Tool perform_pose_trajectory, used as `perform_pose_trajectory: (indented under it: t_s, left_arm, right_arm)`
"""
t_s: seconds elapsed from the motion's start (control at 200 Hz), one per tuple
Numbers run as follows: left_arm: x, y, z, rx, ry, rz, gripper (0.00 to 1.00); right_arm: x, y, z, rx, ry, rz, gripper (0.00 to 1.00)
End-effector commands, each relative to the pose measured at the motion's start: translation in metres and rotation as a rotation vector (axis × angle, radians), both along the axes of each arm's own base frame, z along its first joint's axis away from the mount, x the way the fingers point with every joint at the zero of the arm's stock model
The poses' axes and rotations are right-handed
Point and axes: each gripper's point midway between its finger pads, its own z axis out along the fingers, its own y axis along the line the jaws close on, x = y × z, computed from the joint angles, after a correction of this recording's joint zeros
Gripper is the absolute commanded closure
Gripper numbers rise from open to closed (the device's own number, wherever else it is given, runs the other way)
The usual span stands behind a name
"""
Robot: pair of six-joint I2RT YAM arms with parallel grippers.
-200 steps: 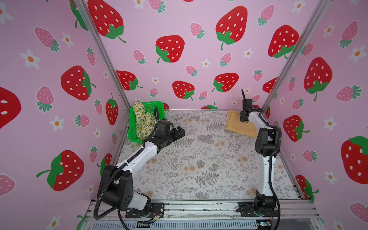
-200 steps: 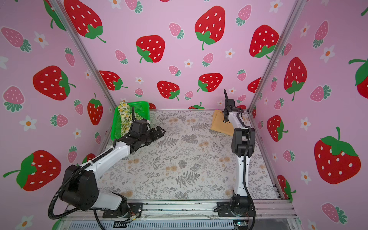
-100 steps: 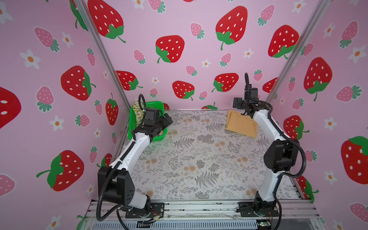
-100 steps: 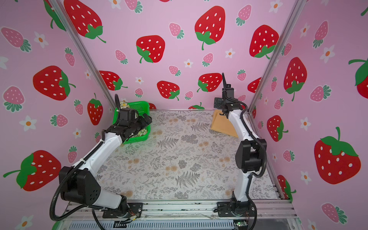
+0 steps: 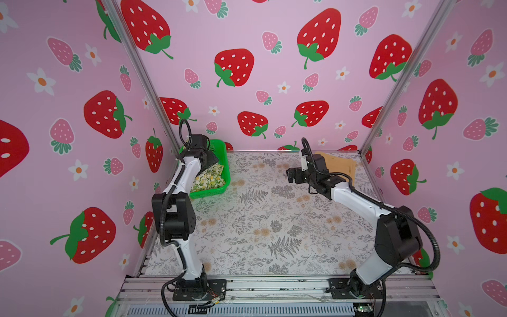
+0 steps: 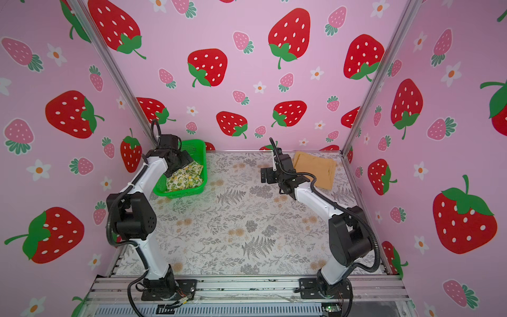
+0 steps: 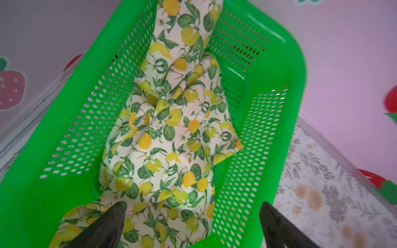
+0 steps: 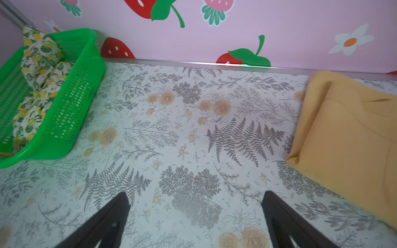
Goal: Fold and stack skirts
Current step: Pick up the skirt from the basket.
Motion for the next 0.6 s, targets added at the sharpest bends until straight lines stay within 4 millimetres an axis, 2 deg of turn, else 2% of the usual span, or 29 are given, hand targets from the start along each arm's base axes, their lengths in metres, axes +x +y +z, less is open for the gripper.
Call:
perform_pose_trajectory:
  t_s: [0.0, 0.22, 0.405, 0.505, 0.595]
  left_arm:
    - [-0.003, 0.013, -0.027, 0.113, 0.197, -0.033, 0.01]
    - [0.013, 0.015, -0.075, 0.133, 0.343, -0.075, 0.00]
    - [0.009, 0.019, -0.112, 0.093, 0.420, -0.078, 0.03]
    - [0.003, 0.020, -0.129, 0.069, 0.464, -0.093, 0.10]
    - [0.001, 0.019, -0.137, 0.070, 0.484, -0.110, 0.23]
  right_arm:
    - [-0.013, 0.016, 0.025, 0.112, -0.063, 0.032, 0.00]
    - [-0.032, 0.022, 0.011, 0.107, -0.022, 0.069, 0.00]
    - [-0.041, 0.025, 0.002, 0.110, -0.001, 0.088, 0.00]
    - [-0.046, 0.026, -0.001, 0.113, 0.012, 0.098, 0.00]
    - [-0.048, 0.026, -0.004, 0.111, 0.014, 0.095, 0.00]
